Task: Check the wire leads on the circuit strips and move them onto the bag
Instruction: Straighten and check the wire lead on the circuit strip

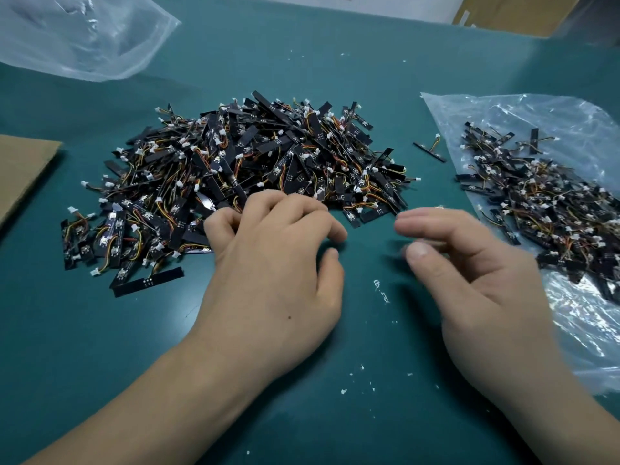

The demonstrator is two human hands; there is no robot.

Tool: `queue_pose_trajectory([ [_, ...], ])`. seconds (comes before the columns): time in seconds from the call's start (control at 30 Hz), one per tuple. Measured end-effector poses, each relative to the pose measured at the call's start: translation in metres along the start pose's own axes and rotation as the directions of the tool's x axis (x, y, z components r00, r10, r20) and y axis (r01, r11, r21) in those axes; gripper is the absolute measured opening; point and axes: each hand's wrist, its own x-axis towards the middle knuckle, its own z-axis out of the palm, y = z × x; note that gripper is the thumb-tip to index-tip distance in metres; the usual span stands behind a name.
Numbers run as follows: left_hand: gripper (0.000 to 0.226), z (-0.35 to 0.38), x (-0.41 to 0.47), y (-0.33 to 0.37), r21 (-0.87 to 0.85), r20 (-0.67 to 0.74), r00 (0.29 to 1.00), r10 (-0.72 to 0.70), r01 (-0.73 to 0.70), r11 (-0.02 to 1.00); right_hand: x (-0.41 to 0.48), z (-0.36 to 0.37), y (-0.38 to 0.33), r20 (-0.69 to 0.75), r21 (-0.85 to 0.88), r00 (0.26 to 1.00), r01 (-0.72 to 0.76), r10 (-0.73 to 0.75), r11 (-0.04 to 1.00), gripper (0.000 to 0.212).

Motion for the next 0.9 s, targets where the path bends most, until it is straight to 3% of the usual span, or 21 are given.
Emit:
queue_pose_trajectory([
  [0.1,0.013,0.0000,0.0003,0.0007,0.035,0.012,1.000,0.000,-0.001,0.999,-0.0013,0.0021,-0.0015,0.088,-0.165,0.996,0.022,-0.008,0.986,0.022],
  [0.23,0.014,0.0001,0.0004,0.0007,0.041,0.022,1.000,0.001,-0.002,0.999,0.0008,0.0020,-0.0065,0.178,-0.370,0.979,-0.024,0.096,0.929,0.045],
  [0.37,0.014,0.0012,0.0005,-0.0004,0.048,0.028,1.000,-0.008,0.007,0.999,0.0044,0.0056,-0.0098,0.158,-0.513,0.964,-0.104,0.213,0.852,0.081],
  [0.47,0.013,0.0025,-0.0007,-0.0017,0.046,0.022,1.000,-0.019,0.018,0.999,0.0042,0.0072,-0.0083,0.132,-0.567,0.961,-0.129,0.245,0.813,0.092],
  [0.63,0.033,0.0045,0.0002,-0.0033,0.043,0.014,0.999,-0.039,0.038,0.998,-0.0001,0.0084,-0.0068,0.178,-0.579,0.973,-0.019,0.149,0.815,0.083],
  [0.9,0.061,0.0021,0.0025,-0.0012,0.116,0.063,0.994,-0.090,0.083,0.990,-0.0019,0.0068,-0.0072,0.186,-0.542,0.976,0.010,0.108,0.840,0.066],
])
